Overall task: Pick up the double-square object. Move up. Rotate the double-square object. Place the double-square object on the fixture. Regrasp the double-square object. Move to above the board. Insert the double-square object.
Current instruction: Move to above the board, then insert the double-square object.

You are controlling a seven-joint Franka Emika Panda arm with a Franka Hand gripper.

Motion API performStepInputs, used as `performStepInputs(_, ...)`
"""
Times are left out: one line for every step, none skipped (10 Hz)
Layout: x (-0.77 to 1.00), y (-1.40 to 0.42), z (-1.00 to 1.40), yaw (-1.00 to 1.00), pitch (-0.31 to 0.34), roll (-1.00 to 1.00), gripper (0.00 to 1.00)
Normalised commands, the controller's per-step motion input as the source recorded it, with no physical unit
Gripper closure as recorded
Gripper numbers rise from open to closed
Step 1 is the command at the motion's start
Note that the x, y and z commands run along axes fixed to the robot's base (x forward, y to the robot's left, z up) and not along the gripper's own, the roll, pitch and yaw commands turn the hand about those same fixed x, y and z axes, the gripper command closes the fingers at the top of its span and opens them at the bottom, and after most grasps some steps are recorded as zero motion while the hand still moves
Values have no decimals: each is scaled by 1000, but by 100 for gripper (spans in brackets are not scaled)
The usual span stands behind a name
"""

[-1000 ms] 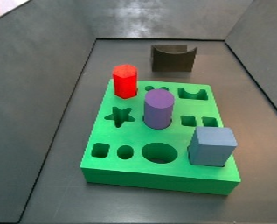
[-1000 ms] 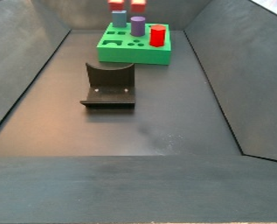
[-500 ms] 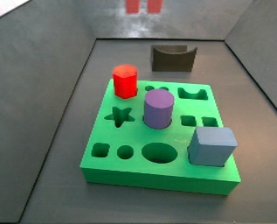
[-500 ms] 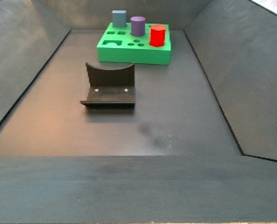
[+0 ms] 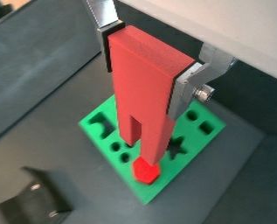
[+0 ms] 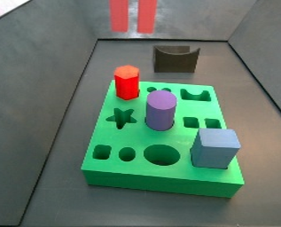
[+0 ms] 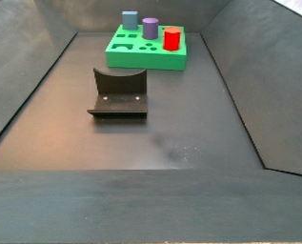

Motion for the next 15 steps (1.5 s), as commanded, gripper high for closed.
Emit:
performStepInputs(-73, -2, 10, -114, 59, -821, 100)
performStepInputs(-43, 14, 2, -39, 13, -445, 100)
performStepInputs(-32, 9, -1, -13, -7, -264, 100)
performStepInputs(111, -29, 0, 0, -3, 0, 100)
performStepInputs(831, -91, 0, 0, -26, 0, 100)
performStepInputs(1000, -100, 0, -31, -23, -1, 100)
performStepInputs(1000, -40, -34, 0, -4, -3, 100)
performStepInputs(1000, -9, -43, 0, 0, -11, 100)
performStepInputs(1000, 0, -69, -6, -3, -14, 100)
performStepInputs(1000, 0, -94, -49, -9, -9, 100)
performStepInputs(1000, 0, -134, -57, -21, -4, 100)
performStepInputs(1000, 0, -231, -74, -37, 0, 100)
performStepInputs(1000, 0, -349, -197, -36, 14, 100)
performStepInputs(957, 0, -331, -271, -39, 9, 100)
performStepInputs(1000, 0, -311, -197, -33, 0, 100)
